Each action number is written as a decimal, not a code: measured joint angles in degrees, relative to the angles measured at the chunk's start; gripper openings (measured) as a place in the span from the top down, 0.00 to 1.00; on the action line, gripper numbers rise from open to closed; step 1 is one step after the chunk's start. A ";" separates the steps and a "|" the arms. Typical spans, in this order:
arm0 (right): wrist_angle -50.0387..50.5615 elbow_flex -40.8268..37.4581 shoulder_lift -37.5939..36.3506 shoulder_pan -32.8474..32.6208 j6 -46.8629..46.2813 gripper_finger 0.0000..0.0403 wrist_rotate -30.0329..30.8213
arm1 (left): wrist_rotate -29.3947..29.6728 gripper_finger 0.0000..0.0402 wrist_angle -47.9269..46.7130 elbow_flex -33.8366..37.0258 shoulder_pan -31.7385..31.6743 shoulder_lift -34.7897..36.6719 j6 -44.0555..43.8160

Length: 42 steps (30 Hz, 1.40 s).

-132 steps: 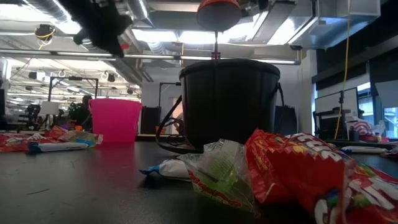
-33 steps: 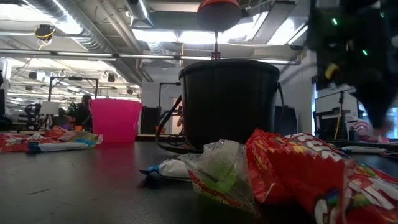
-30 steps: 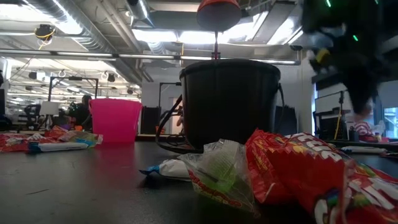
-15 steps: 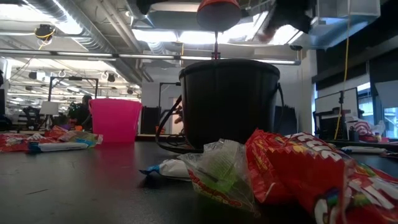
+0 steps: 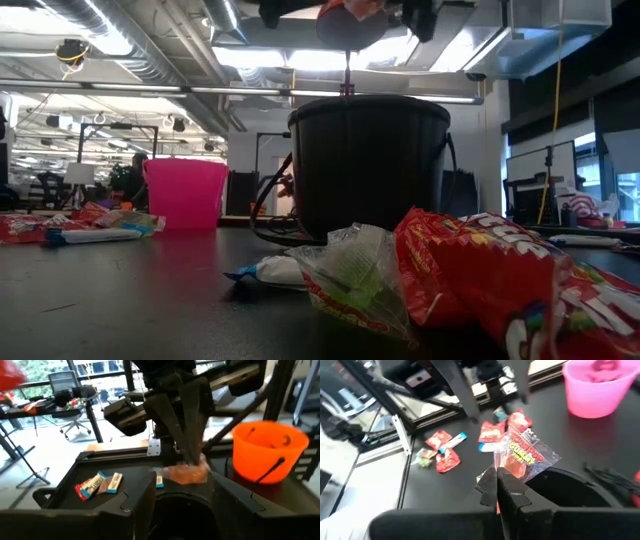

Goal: Organize candy in baskets
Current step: Put the orange gummy into the pink bucket

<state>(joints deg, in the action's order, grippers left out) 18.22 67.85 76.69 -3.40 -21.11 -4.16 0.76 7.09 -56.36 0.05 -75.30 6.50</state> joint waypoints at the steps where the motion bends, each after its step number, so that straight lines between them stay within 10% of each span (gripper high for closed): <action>1: -0.47 -0.02 0.71 -0.02 0.10 1.00 -1.23 | 0.63 0.58 -0.05 0.00 0.22 -0.32 1.06; 27: -9.05 -0.02 4.04 -1.20 -0.63 1.00 -7.49 | 1.71 0.59 -5.01 0.00 4.27 -1.69 12.07; 42: -11.13 -0.04 6.09 -1.99 -0.96 1.00 -7.10 | 0.30 0.99 -4.08 0.00 5.48 -2.00 12.61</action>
<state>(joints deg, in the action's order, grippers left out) 7.09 67.81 82.78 -5.39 -22.06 -11.26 1.06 3.01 -56.36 5.53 -77.30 19.11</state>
